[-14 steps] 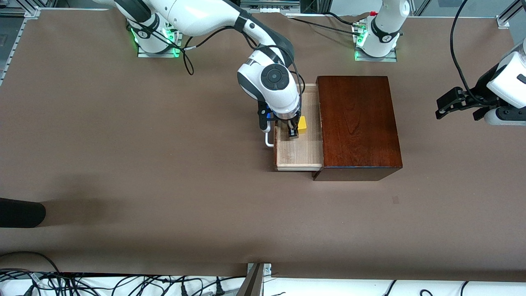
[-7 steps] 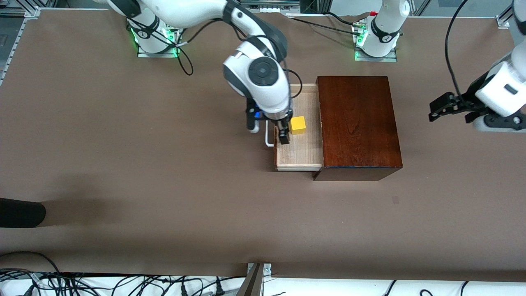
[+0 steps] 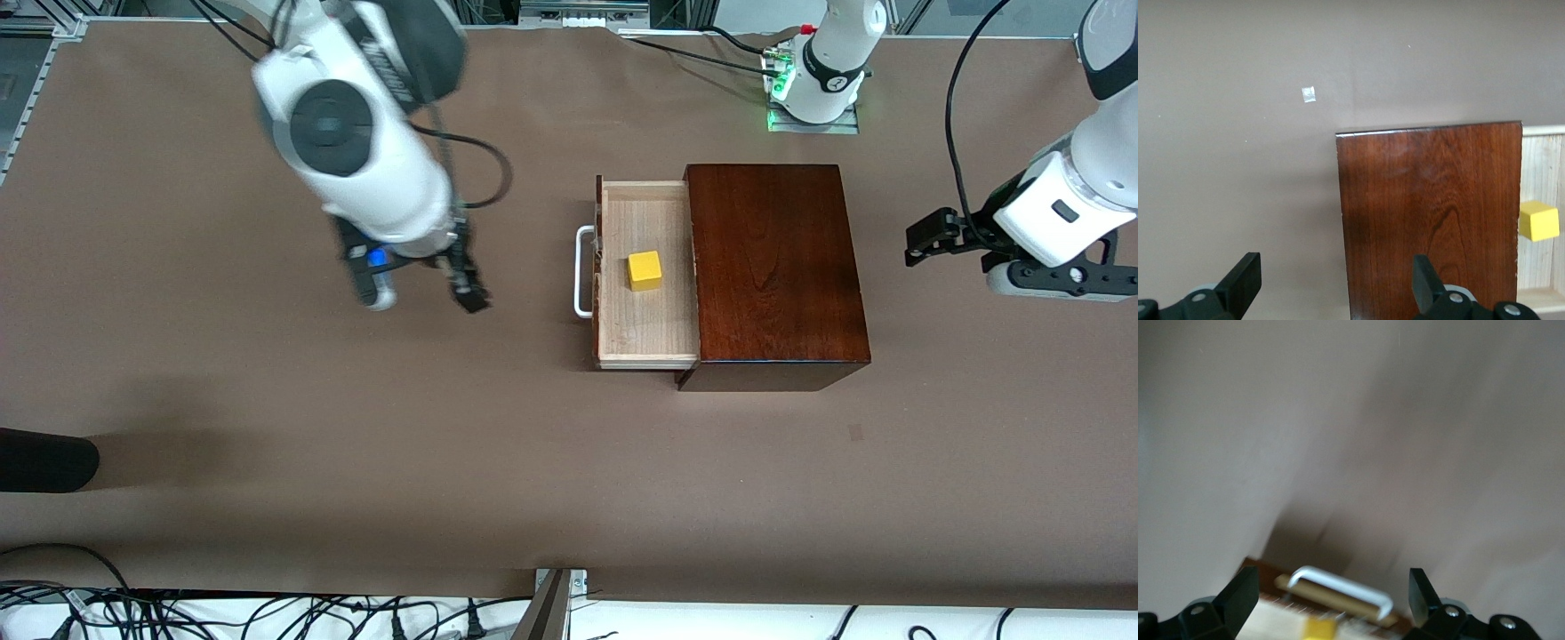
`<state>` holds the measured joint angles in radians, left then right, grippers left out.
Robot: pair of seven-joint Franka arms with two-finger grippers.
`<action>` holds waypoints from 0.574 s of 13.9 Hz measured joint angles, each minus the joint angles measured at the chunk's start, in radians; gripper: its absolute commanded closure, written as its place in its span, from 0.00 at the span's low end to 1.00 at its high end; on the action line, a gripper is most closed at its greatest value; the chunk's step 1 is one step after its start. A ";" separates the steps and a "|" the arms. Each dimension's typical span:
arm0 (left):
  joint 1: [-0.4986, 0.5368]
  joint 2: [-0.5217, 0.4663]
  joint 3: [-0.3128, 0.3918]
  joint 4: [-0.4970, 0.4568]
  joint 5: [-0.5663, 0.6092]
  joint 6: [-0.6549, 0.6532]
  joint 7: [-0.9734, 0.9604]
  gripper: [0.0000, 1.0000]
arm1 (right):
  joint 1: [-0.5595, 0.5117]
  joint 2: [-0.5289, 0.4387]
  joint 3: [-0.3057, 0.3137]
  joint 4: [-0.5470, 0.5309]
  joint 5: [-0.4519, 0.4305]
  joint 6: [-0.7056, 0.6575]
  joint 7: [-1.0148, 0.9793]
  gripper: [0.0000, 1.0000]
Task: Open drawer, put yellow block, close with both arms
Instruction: 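Withdraw the right gripper while the left gripper reaches the drawer handle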
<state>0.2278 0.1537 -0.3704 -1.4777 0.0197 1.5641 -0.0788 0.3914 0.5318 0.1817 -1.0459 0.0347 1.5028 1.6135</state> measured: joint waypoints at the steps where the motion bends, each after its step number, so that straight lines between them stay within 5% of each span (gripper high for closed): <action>1: -0.007 0.000 -0.010 0.000 0.000 0.000 0.005 0.00 | -0.022 -0.026 -0.035 -0.001 0.000 -0.049 -0.145 0.00; 8: -0.267 0.076 -0.066 0.081 0.000 0.002 -0.257 0.00 | -0.039 -0.228 -0.334 -0.151 0.001 -0.141 -0.911 0.00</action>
<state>-0.0390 0.2295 -0.4366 -1.3970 0.0197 1.5659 -0.3360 0.3520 0.3035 -0.1521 -1.1969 0.0356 1.3617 0.7028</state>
